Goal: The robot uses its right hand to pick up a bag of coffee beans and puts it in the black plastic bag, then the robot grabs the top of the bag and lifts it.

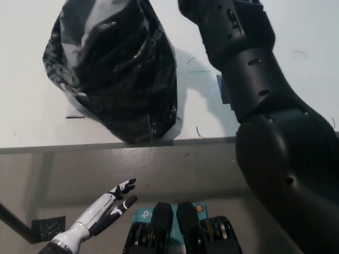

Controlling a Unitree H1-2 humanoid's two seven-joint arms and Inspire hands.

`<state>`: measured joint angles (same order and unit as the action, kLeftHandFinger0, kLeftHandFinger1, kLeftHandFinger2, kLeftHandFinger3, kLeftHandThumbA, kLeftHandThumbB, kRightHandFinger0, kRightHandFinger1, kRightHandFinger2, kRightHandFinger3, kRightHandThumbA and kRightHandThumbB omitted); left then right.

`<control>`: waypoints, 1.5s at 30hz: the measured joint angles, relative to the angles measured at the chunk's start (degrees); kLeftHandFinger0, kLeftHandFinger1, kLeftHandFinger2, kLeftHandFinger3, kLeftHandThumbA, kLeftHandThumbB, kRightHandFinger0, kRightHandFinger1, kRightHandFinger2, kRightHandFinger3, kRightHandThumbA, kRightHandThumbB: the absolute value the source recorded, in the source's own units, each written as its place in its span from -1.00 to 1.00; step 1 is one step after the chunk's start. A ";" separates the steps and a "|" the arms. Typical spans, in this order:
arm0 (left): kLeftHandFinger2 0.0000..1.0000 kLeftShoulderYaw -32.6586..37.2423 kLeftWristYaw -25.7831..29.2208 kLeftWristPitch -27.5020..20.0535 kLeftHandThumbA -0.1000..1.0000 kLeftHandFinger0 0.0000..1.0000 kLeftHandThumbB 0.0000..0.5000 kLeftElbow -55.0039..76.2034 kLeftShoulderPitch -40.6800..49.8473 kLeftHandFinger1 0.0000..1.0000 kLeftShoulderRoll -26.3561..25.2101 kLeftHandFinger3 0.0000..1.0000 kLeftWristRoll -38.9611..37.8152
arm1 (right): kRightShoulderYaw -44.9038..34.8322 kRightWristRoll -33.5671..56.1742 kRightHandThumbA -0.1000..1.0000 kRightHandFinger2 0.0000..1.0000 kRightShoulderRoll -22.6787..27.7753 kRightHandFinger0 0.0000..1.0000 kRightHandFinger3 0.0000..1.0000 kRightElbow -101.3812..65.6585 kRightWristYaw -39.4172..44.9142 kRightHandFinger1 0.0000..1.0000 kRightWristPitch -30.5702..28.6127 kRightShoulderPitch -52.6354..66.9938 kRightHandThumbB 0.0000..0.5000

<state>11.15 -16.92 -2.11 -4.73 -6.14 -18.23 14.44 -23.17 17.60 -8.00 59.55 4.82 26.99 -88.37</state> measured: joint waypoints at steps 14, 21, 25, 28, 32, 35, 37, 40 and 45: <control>1.00 0.94 -0.28 0.08 1.00 1.00 -0.42 0.03 -0.03 1.00 -0.32 1.00 0.14 | -5.40 8.21 -0.52 0.39 -0.54 -1.00 0.43 -2.41 -7.31 -0.39 0.02 -2.06 -0.78; 1.00 1.14 -0.30 0.27 1.00 1.00 -0.40 0.01 -0.02 1.00 -0.31 1.00 0.15 | -7.37 9.34 -0.63 0.30 1.55 -1.00 0.32 -2.03 -8.73 -0.49 0.01 -5.52 -0.75; 1.00 1.43 -0.31 0.35 1.00 1.00 -0.38 0.00 0.00 1.00 -0.31 1.00 0.19 | -7.50 9.41 -0.73 0.23 2.33 -1.00 0.31 -0.98 -9.04 -0.57 -0.01 -6.90 -0.87; 1.00 1.85 -0.35 0.52 1.00 1.00 -0.38 0.01 0.00 1.00 -0.31 1.00 0.32 | -7.45 9.40 -0.78 0.22 2.76 -1.00 0.36 0.88 -9.27 -0.60 -0.13 -8.03 -0.86; 1.00 2.57 -0.53 0.80 1.00 1.00 -0.40 0.02 0.00 1.00 -0.31 1.00 0.54 | -7.29 9.33 -0.85 0.35 2.92 -1.00 0.61 4.15 -9.36 -0.54 -0.61 -9.37 -0.77; 1.00 3.54 -0.66 1.09 1.00 1.00 -0.39 0.03 -0.02 1.00 -0.31 1.00 0.76 | -7.20 9.27 -0.84 0.33 2.90 -1.00 0.63 7.18 -9.38 -0.58 -1.84 -10.48 -0.77; 1.00 4.05 -0.88 1.25 1.00 1.00 -0.38 0.03 -0.07 1.00 -0.30 1.00 0.92 | -7.20 9.27 -0.84 0.32 2.90 -1.00 0.51 8.99 -9.37 -0.60 -2.74 -11.25 -0.75; 1.00 4.93 -1.23 1.33 1.00 1.00 -0.32 0.04 -0.34 1.00 -0.30 1.00 1.27 | -7.13 9.26 -0.88 0.27 2.87 -1.00 0.35 11.41 -9.36 -0.67 -4.40 -12.31 -0.70; 1.00 6.69 -1.38 1.35 1.00 1.00 -0.30 0.04 -1.43 1.00 -0.29 1.00 2.38 | -6.48 9.12 -0.80 0.06 2.49 -1.00 0.03 14.78 -9.33 -0.77 -7.22 -14.03 -0.55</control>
<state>17.84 -18.30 -0.76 -4.69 -7.57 -18.52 16.82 -29.65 26.72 -5.51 74.34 -4.51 19.77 -102.40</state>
